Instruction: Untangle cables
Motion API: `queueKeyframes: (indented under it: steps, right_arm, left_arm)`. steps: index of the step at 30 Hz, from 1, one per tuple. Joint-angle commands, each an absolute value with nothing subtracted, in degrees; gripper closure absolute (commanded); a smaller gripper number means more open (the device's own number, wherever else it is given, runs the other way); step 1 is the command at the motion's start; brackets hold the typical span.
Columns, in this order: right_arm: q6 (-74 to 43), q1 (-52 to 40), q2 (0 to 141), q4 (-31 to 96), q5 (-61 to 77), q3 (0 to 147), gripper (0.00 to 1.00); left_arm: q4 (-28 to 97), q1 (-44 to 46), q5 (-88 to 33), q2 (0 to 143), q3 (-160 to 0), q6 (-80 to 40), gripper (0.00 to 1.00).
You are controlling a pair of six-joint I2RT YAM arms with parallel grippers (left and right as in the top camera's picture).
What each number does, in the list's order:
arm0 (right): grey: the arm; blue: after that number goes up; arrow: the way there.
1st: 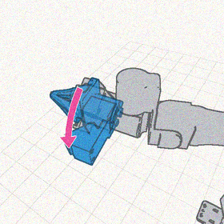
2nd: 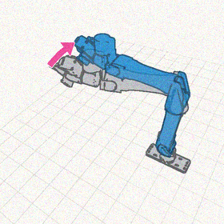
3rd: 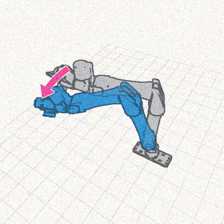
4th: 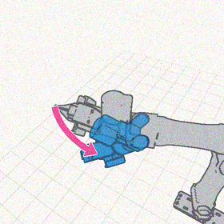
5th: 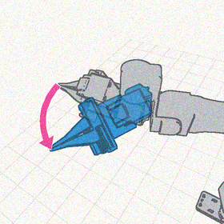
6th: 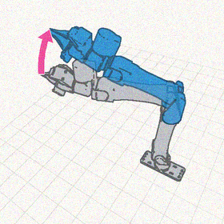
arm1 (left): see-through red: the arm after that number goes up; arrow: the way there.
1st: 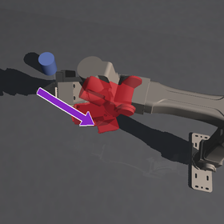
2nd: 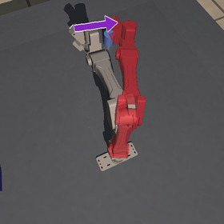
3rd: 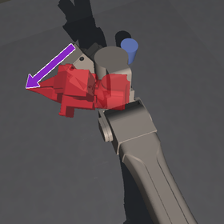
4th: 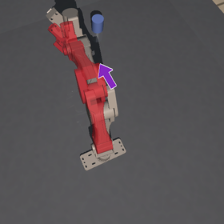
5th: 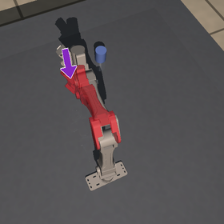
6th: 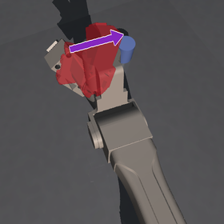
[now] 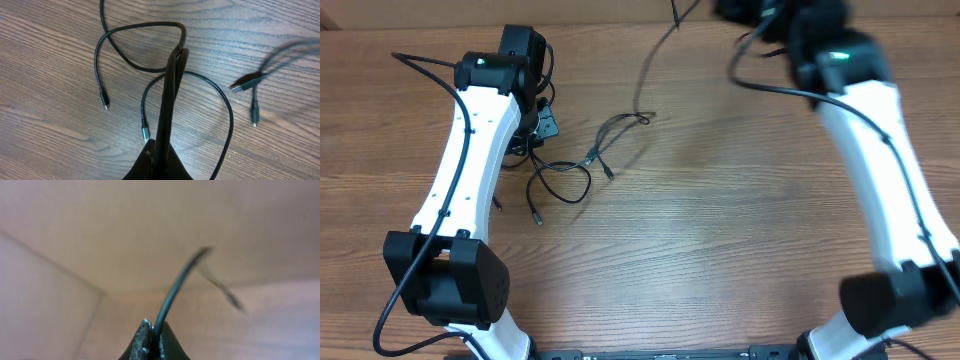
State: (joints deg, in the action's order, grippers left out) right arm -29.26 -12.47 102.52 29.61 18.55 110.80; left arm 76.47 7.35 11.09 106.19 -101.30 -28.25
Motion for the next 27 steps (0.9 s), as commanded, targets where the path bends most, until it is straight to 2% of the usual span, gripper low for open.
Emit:
queueKeyframes:
  steps: [1, 6, 10, 17, 20, 27]
  right_arm:
    - [-28.0, -6.1, 99.0, 30.5, 17.4, 111.2, 0.96]
    - [-28.4, 1.2, 97.0, 33.3, 17.4, 111.2, 0.96]
    - [-27.5, 5.7, 97.0, 40.6, 15.5, 111.1, 0.96]
    - [-18.9, 13.5, 97.0, 56.1, -0.7, 111.1, 0.95]
    - [-16.7, 18.2, 96.9, 57.3, -4.7, 111.2, 0.94]
    - [-16.4, 29.0, 96.9, 57.2, -0.8, 116.1, 0.96]
  left_arm:
    - [76.2, 7.2, 10.9, 104.1, -102.8, -27.0, 0.96]
    - [76.2, 7.2, 10.9, 104.1, -102.8, -26.7, 0.96]
    - [76.2, 7.1, 11.0, 104.1, -102.8, -26.7, 0.96]
    - [76.2, 7.1, 11.0, 104.1, -102.8, -26.3, 0.96]
    - [76.1, 7.1, 10.9, 104.1, -102.8, -26.3, 0.96]
    - [76.1, 7.1, 10.9, 104.1, -102.8, -26.3, 0.96]
